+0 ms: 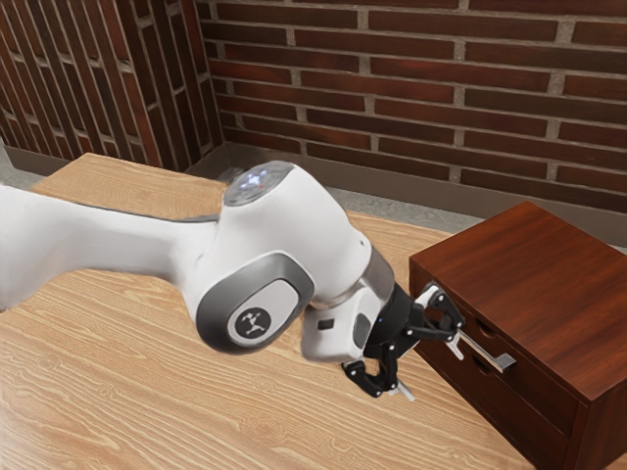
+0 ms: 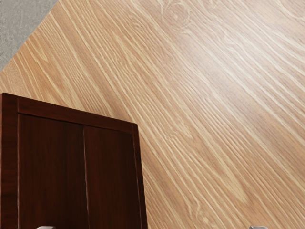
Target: Pull the drawer handle with one arm to open the drawer
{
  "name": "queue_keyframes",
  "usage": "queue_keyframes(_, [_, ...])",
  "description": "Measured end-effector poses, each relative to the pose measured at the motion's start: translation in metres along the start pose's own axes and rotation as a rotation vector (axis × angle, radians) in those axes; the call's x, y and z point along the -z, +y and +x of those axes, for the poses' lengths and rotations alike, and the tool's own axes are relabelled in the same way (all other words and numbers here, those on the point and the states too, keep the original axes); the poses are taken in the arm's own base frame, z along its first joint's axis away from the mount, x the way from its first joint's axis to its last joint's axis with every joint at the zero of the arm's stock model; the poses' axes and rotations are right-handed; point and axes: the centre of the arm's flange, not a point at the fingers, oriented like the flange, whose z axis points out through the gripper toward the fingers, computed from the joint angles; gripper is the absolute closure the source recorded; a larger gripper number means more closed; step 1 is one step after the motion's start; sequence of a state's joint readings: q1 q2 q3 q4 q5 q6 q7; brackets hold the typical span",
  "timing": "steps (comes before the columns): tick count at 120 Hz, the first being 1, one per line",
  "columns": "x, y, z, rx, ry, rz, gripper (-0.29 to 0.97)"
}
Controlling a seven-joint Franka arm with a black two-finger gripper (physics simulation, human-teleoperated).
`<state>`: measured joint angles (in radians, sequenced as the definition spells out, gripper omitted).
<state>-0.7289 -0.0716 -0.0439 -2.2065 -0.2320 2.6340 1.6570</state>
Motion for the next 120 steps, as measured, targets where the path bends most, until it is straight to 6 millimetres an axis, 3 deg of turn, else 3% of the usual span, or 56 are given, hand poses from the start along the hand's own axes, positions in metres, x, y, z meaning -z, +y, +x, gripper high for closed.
queue_keyframes(31, [-0.032,-0.018,-0.020,0.066,-0.028,0.061,0.21])
queue_keyframes(60, [-0.046,-0.026,-0.085,0.153,-0.102,0.078,0.28])
queue_keyframes(78, [-0.050,-0.026,-0.081,0.148,-0.104,0.080,0.33])
queue_keyframes(101, [-0.071,-0.027,-0.081,0.154,-0.106,0.077,0.37])
queue_keyframes(120, [-0.072,-0.032,-0.070,0.147,-0.097,0.091,0.39])
